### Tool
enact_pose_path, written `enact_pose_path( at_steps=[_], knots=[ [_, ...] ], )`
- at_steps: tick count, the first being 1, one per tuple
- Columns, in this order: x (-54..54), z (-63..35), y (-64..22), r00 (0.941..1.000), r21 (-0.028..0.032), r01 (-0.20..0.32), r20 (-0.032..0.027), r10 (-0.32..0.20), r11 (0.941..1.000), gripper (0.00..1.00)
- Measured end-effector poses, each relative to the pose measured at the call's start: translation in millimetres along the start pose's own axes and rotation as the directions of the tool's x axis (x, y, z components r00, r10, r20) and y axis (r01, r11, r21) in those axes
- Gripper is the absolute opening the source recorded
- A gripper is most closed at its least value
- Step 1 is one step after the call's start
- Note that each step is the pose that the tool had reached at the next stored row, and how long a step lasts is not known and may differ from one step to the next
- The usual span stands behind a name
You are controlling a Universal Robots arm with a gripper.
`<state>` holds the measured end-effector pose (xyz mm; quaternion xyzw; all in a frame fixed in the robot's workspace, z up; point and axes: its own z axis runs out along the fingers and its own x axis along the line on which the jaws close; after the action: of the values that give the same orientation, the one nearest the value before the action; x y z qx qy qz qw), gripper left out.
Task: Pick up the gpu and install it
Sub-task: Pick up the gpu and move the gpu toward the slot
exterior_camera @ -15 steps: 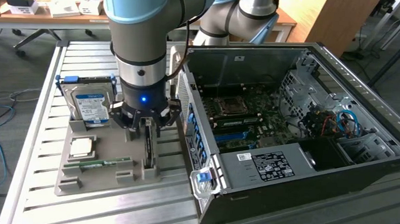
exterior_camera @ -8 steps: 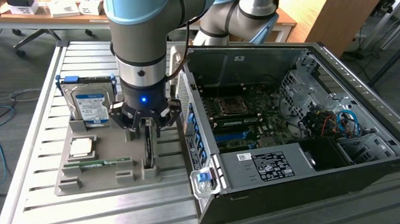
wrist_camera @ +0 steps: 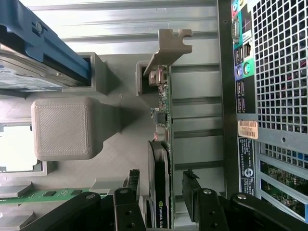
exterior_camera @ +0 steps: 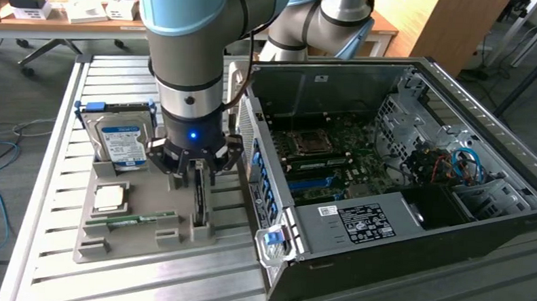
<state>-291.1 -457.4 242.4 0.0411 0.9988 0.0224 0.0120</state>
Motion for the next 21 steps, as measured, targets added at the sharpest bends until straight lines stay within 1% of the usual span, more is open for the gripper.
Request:
enact_pose_path(
  at_steps=[13,15,16,21],
  knots=[
    [0.1,1.2,-0.1,1.0000,0.0002,0.000,-0.0001,0.000,1.0000,0.49],
    [0.1,1.2,-0.1,1.0000,0.0002,0.000,-0.0001,0.000,1.0000,0.47],
    [0.1,1.2,-0.1,1.0000,0.0002,0.000,-0.0001,0.000,1.0000,0.40],
    [0.1,5.4,-0.3,1.0000,0.0002,0.000,-0.0001,0.000,1.0000,0.40]
  ],
)
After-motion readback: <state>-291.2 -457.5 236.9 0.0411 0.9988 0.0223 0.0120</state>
